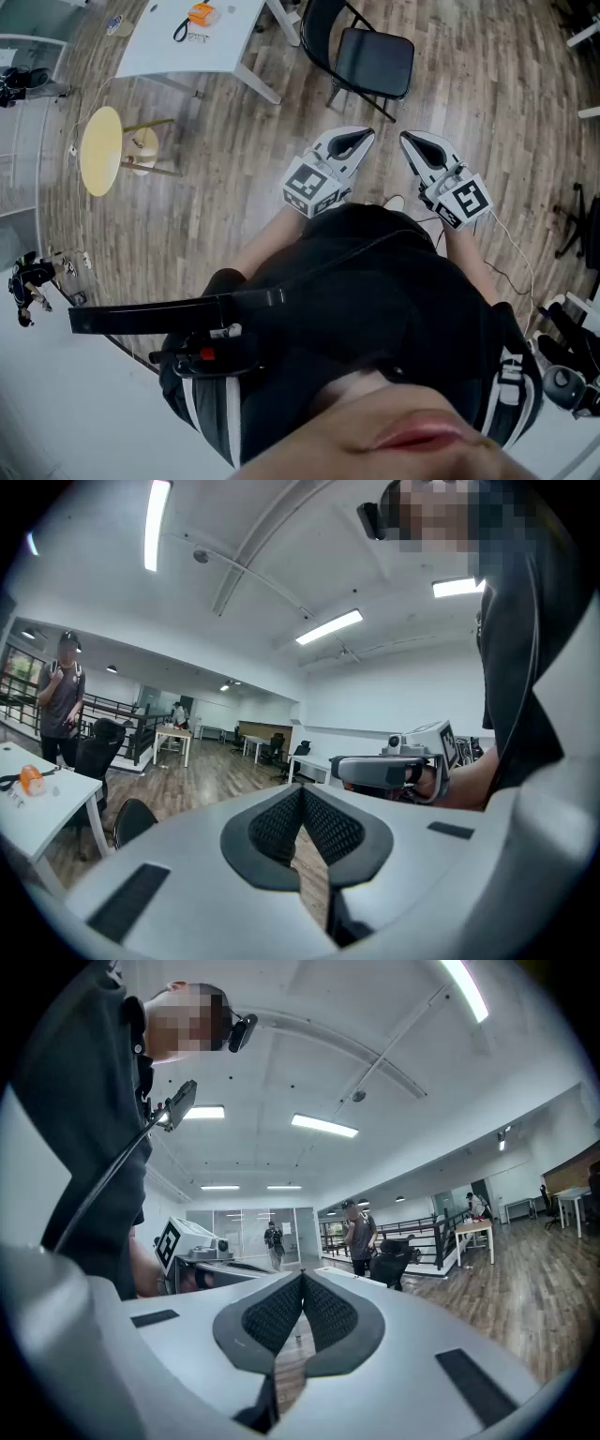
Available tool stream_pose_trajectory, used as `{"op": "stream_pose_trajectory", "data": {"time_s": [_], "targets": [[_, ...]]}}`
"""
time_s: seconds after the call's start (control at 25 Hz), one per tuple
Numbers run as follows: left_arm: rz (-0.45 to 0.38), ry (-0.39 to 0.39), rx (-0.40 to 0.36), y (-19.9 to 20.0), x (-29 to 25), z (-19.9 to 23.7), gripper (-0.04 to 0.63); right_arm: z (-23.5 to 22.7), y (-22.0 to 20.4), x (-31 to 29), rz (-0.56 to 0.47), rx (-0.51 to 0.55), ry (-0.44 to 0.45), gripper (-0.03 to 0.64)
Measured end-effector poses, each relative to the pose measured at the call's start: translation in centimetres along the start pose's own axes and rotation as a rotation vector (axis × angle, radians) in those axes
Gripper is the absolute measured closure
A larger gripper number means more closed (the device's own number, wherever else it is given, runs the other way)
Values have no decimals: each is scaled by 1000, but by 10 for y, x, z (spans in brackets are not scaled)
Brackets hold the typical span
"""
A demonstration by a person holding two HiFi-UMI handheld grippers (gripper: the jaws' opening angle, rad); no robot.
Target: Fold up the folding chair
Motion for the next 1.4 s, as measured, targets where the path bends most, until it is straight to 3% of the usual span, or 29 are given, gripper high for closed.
{"op": "stream_pose_trajectory", "data": {"time_s": [0.72,1.12,1.4], "targets": [[11,-4,-11,5,-18,-17,591,-8,9,19,-48,-9,33,606],[0,39,3,13,-43,-24,591,-36,14,41,-47,-14,47,607],[37,92,-14,15,-69,-26,591,-67,16,52,-42,-31,66,607]]}}
Point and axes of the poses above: the fingertips, and each gripper's own axes: x backward along the fingers, z to its left, y out of its top, the point moved 4 cm from there along x, backward along the fingers, and after that the axes turned 11 degrees about -x, right-handed, at the moved point
